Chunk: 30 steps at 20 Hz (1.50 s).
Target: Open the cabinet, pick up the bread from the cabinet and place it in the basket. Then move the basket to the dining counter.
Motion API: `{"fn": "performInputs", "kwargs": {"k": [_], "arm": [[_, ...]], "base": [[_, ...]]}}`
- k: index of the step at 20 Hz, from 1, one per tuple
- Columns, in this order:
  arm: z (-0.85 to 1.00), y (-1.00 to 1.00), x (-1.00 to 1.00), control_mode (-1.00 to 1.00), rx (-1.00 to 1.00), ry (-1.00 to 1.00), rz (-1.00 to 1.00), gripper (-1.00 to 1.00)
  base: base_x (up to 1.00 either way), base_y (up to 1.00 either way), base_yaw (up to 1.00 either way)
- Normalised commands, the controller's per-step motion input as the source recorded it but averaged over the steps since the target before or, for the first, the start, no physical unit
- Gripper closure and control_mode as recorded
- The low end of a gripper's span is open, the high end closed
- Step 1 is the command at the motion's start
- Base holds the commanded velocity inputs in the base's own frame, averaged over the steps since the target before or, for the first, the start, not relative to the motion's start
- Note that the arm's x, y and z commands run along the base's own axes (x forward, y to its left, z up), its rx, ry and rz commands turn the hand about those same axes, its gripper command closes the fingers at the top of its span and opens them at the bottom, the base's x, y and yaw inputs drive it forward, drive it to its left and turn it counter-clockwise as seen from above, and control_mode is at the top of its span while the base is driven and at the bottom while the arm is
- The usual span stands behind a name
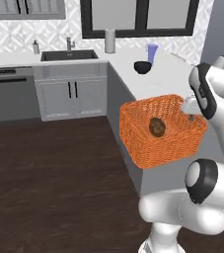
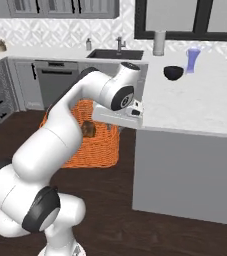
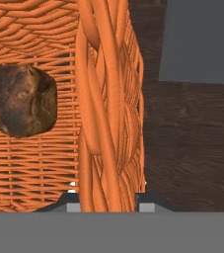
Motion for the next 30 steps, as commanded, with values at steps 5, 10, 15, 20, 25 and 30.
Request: {"fn": "performInputs", "kwargs": {"k": [5,10,15,20,25,30], "arm": [[0.00,0.00,0.00,1.00,0.00,0.00,0.00,1.00],[0.00,0.00,0.00,1.00,0.00,0.00,0.00,1.00],[0.00,0.00,0.00,1.00,0.00,0.00,0.00,1.00],[0.00,0.00,0.00,1.00,0.00,0.00,0.00,1.00],[0.00,0.00,0.00,1.00,0.00,0.00,0.00,1.00],[0.00,0.00,0.00,1.00,0.00,0.00,0.00,1.00]], "base": [[0.94,-1.00,0.11],[0.96,-1.00,0.08],[0.66,-1.00,0.01],[0.11,-1.00,-0.12],[0.38,-0.86,-0.14],[0.98,-0.41,0.06]]}}
